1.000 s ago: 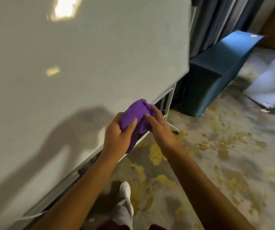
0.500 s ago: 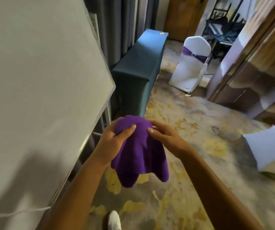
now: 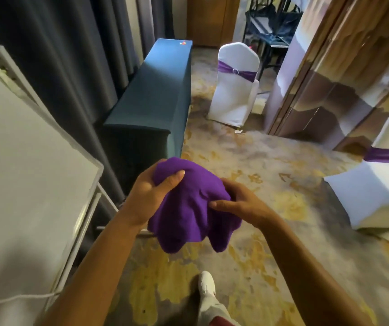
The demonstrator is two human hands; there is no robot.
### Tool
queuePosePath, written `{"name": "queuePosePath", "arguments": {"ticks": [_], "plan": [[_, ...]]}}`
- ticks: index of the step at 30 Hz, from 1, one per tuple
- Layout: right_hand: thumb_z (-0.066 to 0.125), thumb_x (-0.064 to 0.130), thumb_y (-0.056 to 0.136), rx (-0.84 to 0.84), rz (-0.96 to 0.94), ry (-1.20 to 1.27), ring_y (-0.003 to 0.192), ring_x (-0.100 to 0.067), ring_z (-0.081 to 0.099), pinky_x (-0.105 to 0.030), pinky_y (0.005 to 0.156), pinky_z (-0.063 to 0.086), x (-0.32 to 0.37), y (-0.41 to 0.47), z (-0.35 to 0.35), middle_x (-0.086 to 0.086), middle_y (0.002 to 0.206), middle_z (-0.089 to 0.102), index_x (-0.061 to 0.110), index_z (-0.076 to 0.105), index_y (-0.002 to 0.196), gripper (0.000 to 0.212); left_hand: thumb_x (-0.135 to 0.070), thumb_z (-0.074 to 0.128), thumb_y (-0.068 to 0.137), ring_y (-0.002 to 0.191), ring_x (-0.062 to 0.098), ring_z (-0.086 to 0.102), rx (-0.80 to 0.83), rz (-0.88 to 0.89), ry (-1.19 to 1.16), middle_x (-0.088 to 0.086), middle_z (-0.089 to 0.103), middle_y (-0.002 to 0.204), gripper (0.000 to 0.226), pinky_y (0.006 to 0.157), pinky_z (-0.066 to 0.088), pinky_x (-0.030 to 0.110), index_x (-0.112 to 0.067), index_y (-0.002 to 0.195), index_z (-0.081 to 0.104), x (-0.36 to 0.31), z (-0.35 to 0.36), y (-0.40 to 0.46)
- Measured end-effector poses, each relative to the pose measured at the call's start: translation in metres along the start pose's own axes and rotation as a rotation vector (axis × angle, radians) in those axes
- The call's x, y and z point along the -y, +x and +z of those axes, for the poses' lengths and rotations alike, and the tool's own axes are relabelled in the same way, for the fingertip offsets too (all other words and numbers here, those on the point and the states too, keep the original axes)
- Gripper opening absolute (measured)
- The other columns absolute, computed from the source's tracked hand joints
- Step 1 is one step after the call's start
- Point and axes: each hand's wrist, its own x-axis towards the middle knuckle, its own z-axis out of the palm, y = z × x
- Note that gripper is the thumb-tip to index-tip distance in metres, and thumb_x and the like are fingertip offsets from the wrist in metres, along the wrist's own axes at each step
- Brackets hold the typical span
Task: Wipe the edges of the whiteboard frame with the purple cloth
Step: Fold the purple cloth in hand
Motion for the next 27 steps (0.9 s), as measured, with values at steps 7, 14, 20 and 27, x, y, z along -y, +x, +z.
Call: {"name": "queuePosePath", "arguments": {"ticks": [7,14,20,27], "plan": [[0.082,0.029,0.076,0.015,-0.003,0.073,0.103,-0.023,0.068,-0.034,0.084,0.055,0.023,0.102,-0.109,-0.005,0.111,0.072,0.025,0.067,0.118,0.044,-0.068,0.074,0.083,0.112,0.011,0.074,-0.169,0.059,0.127,-0.008,0.078,0.117,0.044,0.098,0.055,0.033,-0.039,0.115,0.072,0.005,0.006,0.134],[0.071,0.046,0.085,0.14,0.053,0.145,0.118,-0.021,0.062,-0.04,0.101,0.05,0.044,0.211,-0.154,0.0,0.128,0.066,0.031,0.063,0.126,0.045,-0.063,0.072,0.089,0.14,0.008,0.058,-0.079,0.045,0.124,-0.015,0.065,0.146,0.055,0.118,0.041,0.04,-0.042,0.14,0.064,0.018,-0.01,0.242],[0.081,0.04,0.077,0.216,0.051,-0.049,0.1,-0.032,0.069,-0.057,0.092,0.052,0.033,0.331,-0.152,-0.015,0.106,0.072,0.014,0.068,0.109,0.042,-0.074,0.076,0.077,0.124,0.016,0.07,-0.178,-0.067,0.086,-0.005,0.078,0.126,0.061,0.117,0.048,0.049,-0.034,0.123,0.076,0.05,-0.044,0.315],[0.084,0.034,0.076,0.375,0.079,-0.374,0.093,-0.011,0.069,-0.034,0.087,0.057,0.035,0.479,-0.151,0.005,0.103,0.074,0.024,0.067,0.113,0.042,-0.075,0.079,0.071,0.12,0.023,0.07,-0.475,-0.059,0.027,-0.004,0.078,0.117,0.051,0.116,0.047,0.052,-0.041,0.108,0.075,0.076,-0.123,0.419]]}}
